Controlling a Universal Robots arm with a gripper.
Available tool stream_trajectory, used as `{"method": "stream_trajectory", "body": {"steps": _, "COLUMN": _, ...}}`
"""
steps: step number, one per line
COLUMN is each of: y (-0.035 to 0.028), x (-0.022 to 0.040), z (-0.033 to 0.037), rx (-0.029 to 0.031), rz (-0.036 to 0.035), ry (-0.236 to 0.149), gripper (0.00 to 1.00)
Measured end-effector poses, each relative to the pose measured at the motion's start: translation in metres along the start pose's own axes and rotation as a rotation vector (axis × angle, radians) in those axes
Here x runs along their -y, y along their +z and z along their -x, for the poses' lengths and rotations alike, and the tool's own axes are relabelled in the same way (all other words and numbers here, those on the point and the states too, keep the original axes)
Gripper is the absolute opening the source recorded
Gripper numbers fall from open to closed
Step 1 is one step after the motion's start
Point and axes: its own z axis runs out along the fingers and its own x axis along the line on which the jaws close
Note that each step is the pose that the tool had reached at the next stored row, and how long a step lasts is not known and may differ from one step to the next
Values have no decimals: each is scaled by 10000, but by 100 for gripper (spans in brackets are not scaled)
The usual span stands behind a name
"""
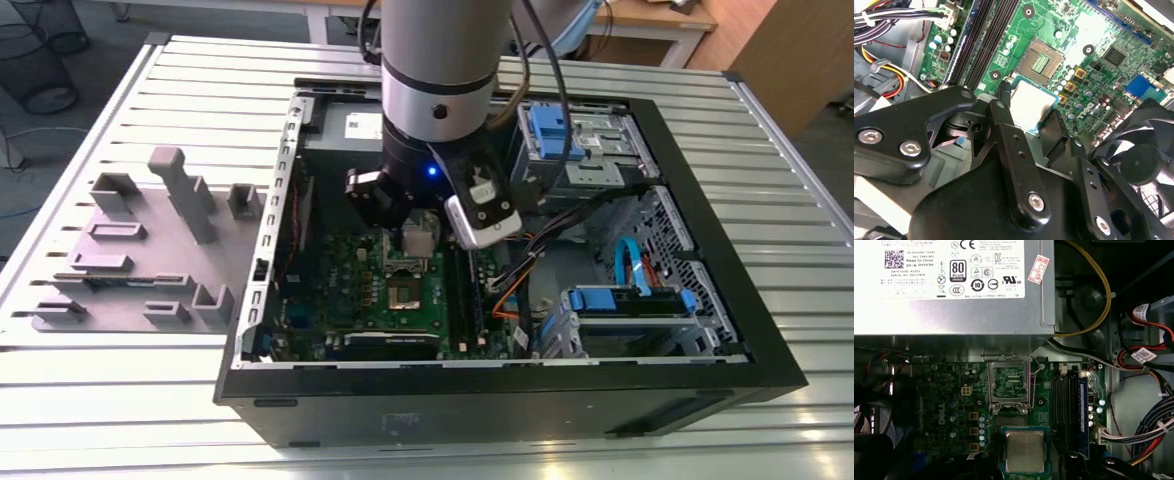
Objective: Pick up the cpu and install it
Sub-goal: 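Place the cpu into insertion slot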
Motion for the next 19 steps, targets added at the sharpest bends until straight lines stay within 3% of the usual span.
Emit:
{"method": "stream_trajectory", "body": {"steps": 10, "y": 86, "x": 57, "z": 1, "rx": 0, "rz": 0, "ry": 0, "gripper": 47}}
{"method": "stream_trajectory", "body": {"steps": 19, "y": 207, "x": 131, "z": -7, "rx": 1, "rz": 1, "ry": 1, "gripper": 47}}
